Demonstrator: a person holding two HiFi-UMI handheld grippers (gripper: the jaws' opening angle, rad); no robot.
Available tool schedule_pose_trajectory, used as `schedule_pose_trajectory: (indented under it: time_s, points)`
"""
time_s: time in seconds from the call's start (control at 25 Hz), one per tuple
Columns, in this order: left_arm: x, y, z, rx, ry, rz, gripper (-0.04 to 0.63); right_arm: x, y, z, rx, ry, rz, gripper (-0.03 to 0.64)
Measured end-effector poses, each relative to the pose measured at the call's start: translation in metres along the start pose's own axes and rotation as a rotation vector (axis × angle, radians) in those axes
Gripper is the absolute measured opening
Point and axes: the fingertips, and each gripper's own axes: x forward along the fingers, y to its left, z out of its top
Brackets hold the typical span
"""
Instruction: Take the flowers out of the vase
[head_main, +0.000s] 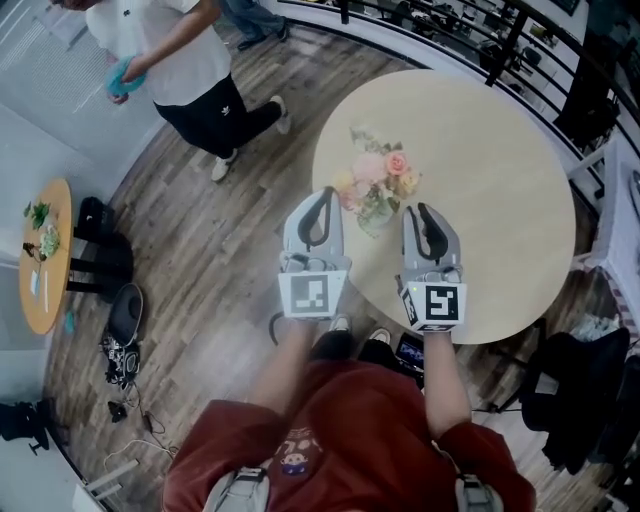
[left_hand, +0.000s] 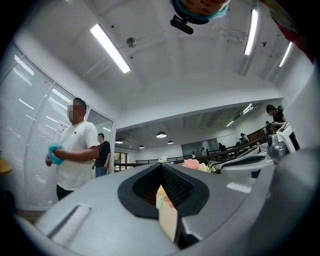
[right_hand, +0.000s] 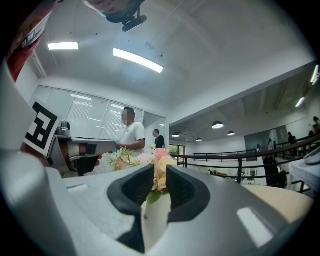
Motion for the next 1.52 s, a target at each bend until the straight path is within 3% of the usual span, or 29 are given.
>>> schedule_pose_trajectory:
  time_s: [0.44, 0.84, 1.12, 1.52]
  points:
    - [-0.009, 0.001, -0.013, 0.003, 0.033, 0.034, 0.008, 0.011, 0.012, -0.029, -0.014, 0.082, 0.079, 0.215]
    - [-0.009, 0.011, -0.027, 0.009, 0.063, 0.053, 0.008, 0.036, 0.018, -0.058, -0.001, 0.169, 0.109, 0.293]
    - [-0.001, 0.02, -0.03, 0.011, 0.061, 0.055, 0.008, 0.056, 0.022, -0.064, -0.049, 0.195, 0.12, 0.316]
    - [0.004, 0.013, -0.036, 0.006, 0.073, 0.059, 0.008, 0.07, 0.014, -0.071, -0.001, 0.189, 0.097, 0.318]
